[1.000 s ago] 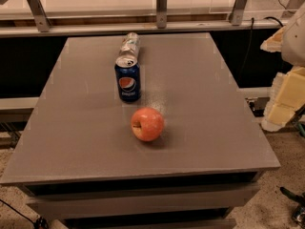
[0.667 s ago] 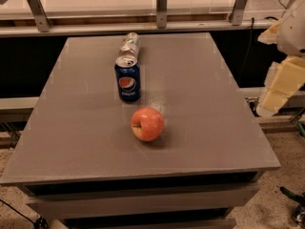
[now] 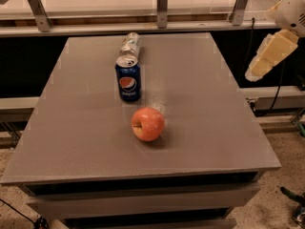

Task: Place 7up can upright

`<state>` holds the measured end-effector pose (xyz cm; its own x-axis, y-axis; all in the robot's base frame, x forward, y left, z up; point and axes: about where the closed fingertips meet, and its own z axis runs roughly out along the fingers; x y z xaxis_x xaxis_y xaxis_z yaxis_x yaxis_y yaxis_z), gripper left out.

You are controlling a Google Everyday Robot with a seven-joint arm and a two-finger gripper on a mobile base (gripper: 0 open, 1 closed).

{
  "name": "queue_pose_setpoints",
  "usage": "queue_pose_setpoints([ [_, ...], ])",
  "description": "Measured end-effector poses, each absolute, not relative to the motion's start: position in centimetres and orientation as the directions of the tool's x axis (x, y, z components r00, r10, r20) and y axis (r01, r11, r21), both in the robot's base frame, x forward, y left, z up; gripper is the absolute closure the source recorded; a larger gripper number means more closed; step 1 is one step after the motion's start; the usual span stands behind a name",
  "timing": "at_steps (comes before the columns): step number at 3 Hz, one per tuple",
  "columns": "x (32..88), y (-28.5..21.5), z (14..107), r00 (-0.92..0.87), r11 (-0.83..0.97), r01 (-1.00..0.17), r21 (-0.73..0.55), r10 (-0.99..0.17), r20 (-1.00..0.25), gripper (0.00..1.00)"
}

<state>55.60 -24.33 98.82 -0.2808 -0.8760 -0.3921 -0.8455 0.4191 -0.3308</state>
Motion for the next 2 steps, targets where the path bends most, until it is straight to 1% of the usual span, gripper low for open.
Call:
queue_pose_setpoints([
  [1, 60.0, -22.6, 97.6, -0.325, 0.514, -0.794, -0.325, -0.81, -0.488, 0.0],
  [2, 63.7, -20.6, 95.5, -0.398, 0.619, -0.733, -0.281, -0.726, -0.561, 0.0],
])
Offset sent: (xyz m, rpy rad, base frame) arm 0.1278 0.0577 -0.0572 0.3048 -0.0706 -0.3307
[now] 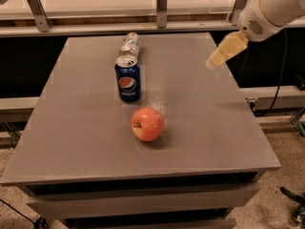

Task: Place 7up can upright

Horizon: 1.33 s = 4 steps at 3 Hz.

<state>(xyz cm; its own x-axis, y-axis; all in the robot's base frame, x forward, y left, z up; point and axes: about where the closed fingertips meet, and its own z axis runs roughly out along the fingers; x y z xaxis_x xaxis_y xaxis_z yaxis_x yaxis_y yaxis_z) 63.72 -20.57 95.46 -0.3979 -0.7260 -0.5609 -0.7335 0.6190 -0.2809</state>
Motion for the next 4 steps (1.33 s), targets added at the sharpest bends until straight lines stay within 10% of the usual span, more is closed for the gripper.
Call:
queue_pose_setpoints([
  [4, 69.7, -15.1, 92.1, -0.458, 0.699, -0.695, -0.167, -0.61, -0.647, 0.0],
])
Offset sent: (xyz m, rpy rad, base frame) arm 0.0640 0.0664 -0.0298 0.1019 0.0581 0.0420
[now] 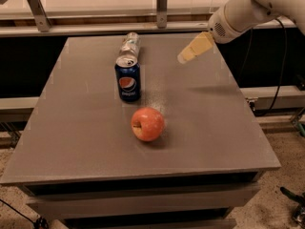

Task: Place 7up can upright

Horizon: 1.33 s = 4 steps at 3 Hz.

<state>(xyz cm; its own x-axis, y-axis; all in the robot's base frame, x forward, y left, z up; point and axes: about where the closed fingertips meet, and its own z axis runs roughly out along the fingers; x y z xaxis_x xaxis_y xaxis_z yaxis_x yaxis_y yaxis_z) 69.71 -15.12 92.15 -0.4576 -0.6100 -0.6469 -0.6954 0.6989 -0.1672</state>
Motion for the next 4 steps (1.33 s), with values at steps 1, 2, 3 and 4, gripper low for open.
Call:
queue_pose_setpoints([
  [1, 71.5, -13.1, 91.8, -0.465, 0.731, -0.669, -0.132, -0.551, -0.693, 0.0],
  [2, 72.8, -11.4, 92.0, -0.503, 0.793, -0.602, -0.1, -0.473, -0.724, 0.0],
  [3, 73.3, -9.9, 92.2, -0.549, 0.842, -0.534, -0.072, -0.41, -0.728, 0.0],
  [4, 73.7, -9.3, 91.8, -0.622, 0.892, -0.452, -0.023, -0.334, -0.709, 0.0],
])
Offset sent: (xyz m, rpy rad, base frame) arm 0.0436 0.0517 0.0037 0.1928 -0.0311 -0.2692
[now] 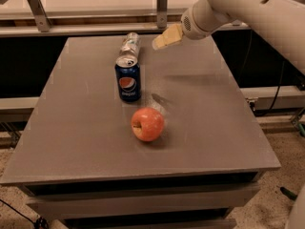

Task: Place 7up can upright

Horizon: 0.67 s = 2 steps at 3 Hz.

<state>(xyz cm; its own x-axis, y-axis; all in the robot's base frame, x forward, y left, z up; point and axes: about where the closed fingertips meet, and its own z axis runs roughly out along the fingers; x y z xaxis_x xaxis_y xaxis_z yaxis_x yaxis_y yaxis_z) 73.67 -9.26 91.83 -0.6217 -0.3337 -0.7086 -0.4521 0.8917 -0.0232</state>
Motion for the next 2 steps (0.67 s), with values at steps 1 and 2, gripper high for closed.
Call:
queue_pose_setpoints([
  [1, 73.67, -9.26, 91.82, -0.622, 0.892, -0.452, -0.023, -0.334, -0.709, 0.0],
  [2, 73.9, -9.23, 91.81, -0.634, 0.907, -0.422, -0.02, -0.311, -0.708, 0.0],
])
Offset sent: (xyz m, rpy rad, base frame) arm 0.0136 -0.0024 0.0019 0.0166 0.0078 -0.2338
